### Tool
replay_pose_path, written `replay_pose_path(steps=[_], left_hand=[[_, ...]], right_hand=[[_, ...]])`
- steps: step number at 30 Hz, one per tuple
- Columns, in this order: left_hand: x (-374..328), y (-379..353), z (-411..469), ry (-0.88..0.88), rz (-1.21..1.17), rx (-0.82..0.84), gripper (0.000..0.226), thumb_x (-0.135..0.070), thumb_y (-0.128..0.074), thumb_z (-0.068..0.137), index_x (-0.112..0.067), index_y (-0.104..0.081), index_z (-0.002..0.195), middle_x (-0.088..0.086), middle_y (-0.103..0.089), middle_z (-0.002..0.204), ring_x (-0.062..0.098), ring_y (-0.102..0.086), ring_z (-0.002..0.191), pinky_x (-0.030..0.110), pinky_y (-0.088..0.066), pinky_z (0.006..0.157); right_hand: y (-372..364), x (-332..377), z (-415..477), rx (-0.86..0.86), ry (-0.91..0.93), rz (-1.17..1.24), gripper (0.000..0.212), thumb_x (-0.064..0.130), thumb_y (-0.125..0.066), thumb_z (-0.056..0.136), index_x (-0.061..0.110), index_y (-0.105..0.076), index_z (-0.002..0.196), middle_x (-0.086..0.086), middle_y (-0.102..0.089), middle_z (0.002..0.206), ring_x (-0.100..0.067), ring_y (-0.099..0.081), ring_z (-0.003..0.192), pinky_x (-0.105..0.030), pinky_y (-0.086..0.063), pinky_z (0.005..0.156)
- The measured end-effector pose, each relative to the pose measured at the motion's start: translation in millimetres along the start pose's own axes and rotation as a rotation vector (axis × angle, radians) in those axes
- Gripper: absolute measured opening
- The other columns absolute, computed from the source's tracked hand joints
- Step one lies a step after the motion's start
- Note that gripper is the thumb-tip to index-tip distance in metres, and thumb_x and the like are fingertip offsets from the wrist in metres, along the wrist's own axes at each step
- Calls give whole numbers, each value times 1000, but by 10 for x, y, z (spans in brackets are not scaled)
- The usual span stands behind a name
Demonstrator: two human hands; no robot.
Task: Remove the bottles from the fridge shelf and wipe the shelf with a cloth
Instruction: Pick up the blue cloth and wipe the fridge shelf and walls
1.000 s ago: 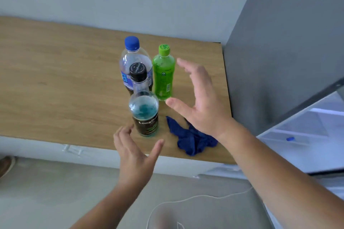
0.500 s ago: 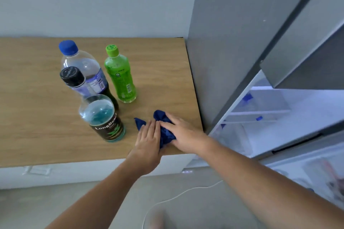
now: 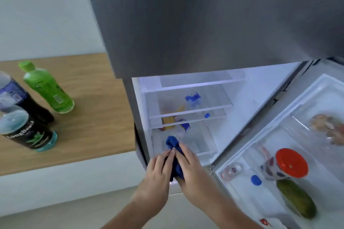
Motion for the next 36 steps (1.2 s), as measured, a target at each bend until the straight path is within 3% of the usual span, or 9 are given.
replay_pose_path(steps=[8,14,17,20,24,27,30,33,36], left_hand=[[-722,61,1224,-87,108,-18,93,-9,-76,67,-7,-35,150,14,-45,139,29,-47,116,40,-50,104],[-395,-240,2065,-146,153,-155,94,-4,-78,55,-5,-49,145,13,-53,130,28,-46,112,38,-53,101],[-5,-621,2481,-138,80,-113,94,-11,-79,71,-14,-35,153,11,-46,146,28,-44,131,39,-45,111],[444,-1002,2875,-38,83,31,80,-32,-61,96,-29,-16,161,5,-21,167,29,-22,152,37,-19,123],[888,-1313,2968,132,95,191,64,-42,-38,105,-33,-11,162,5,-4,172,27,-2,158,41,-6,127],[1077,-1438,2967,156,95,206,60,-46,-32,105,-37,-13,162,2,-5,172,27,-3,158,44,-7,127],[1207,-1515,3086,237,50,68,57,-46,-29,105,-34,-22,160,2,-21,170,24,-19,156,39,-18,125],[1433,-1514,3125,425,41,38,67,-56,-22,101,-31,-13,162,2,-16,171,26,-13,157,41,-10,125],[1665,-1468,2931,588,36,99,97,-81,-23,88,-23,-2,164,-1,2,172,24,3,158,46,3,126]], right_hand=[[981,-988,172,-171,-81,-40,67,29,-62,97,18,-30,155,-2,-17,165,-18,-18,154,-32,-31,123],[1006,-1543,946,-235,-130,-88,68,34,-62,97,17,-31,155,0,-21,161,-16,-20,152,-20,-28,116],[815,-1907,1467,-281,-173,-66,68,36,-62,97,18,-32,155,2,-22,160,-15,-21,150,-24,-28,118],[590,-2379,1970,-324,-228,2,63,34,-61,97,15,-37,151,-1,-24,158,-20,-25,146,-35,-32,122],[329,-2906,2379,-268,-320,-71,69,43,-56,98,10,-31,153,-13,-19,161,-31,-15,151,-41,-22,126],[252,-2972,2413,-289,-301,-148,66,44,-60,94,21,-36,151,-14,-33,154,-36,-25,145,-47,-32,120],[150,-2766,2395,-342,-183,-215,48,45,-53,93,33,-48,140,-10,-52,137,-34,-40,127,-52,-39,111],[-54,-2499,2526,-219,-110,-382,50,60,-32,94,50,-42,141,-4,-47,149,-32,-28,142,-58,-20,120],[-125,-2454,2776,-125,-57,-429,47,51,-34,100,46,-42,146,-9,-34,159,-28,-16,150,-58,-13,121]])
Point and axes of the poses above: each hand's wrist, its own z-axis towards the middle knuckle, its own y-axis out of the back of the hand, x = y × z, the point moved 4 cm from there along z, towards the middle knuckle
